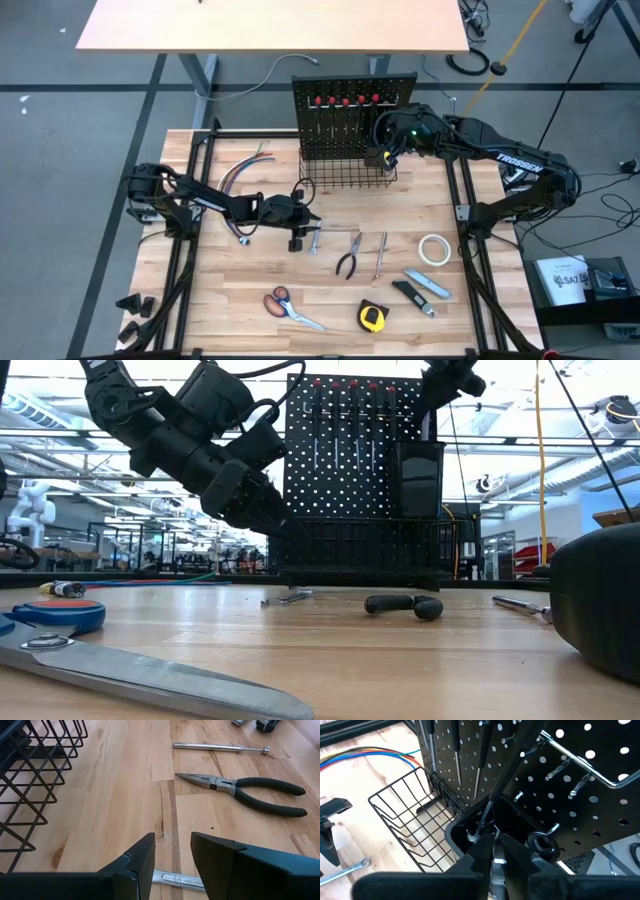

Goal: Hang tools onto peg board
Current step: Put the wrench into the black bin on the pegboard

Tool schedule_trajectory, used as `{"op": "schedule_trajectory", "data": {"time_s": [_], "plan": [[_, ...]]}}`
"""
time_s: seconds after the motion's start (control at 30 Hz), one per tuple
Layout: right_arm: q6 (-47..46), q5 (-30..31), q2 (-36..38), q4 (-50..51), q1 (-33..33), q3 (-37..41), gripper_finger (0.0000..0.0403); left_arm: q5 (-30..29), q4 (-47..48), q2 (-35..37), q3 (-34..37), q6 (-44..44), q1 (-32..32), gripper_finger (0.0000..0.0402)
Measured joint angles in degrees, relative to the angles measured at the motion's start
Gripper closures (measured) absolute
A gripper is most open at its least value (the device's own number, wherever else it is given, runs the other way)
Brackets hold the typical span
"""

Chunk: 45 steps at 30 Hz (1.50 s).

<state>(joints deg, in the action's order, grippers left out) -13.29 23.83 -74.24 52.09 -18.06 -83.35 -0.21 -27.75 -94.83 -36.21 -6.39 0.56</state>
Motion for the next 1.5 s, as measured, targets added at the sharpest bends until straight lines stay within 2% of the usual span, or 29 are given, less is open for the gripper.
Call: {"op": "schedule_trajectory", "data": {"time_s": [0.33,0.53,0.83,0.93,1.07,1.23,1.4,1.5], "plan": [[-0.38,0.13,0.00,-0.48,0.02,0.00,0.0308,0.00,0.00,0.00,0.00,0.00,0.00,0.0268],[-0.38,-0.51,0.00,-0.39,0.12,0.00,0.0287,0.00,0.06,0.00,0.00,0.00,0.00,0.0268],[0.55,-15.84,0.03,-0.05,1.29,0.30,0.0286,4.76,1.24,-0.89,-0.11,0.00,-0.02,0.0268],[0.57,-18.23,0.04,0.02,3.90,1.83,0.0286,4.71,1.93,-0.94,-0.09,0.00,0.00,0.0268],[1.98,-18.34,0.06,-0.58,8.82,6.29,0.0286,4.38,2.53,-0.94,-0.09,0.00,0.00,0.0268],[2.16,-18.29,0.07,-10.58,15.07,15.82,0.0286,2.48,3.24,-1.32,-0.09,0.04,0.07,0.0268],[2.20,-18.30,0.05,-28.73,19.86,28.14,0.0286,1.93,2.83,-2.86,-0.09,0.07,0.07,0.0268],[2.14,-18.27,0.02,-41.06,21.23,35.60,0.0286,-1.00,2.55,-3.69,-0.09,0.08,0.06,0.0268]]}}
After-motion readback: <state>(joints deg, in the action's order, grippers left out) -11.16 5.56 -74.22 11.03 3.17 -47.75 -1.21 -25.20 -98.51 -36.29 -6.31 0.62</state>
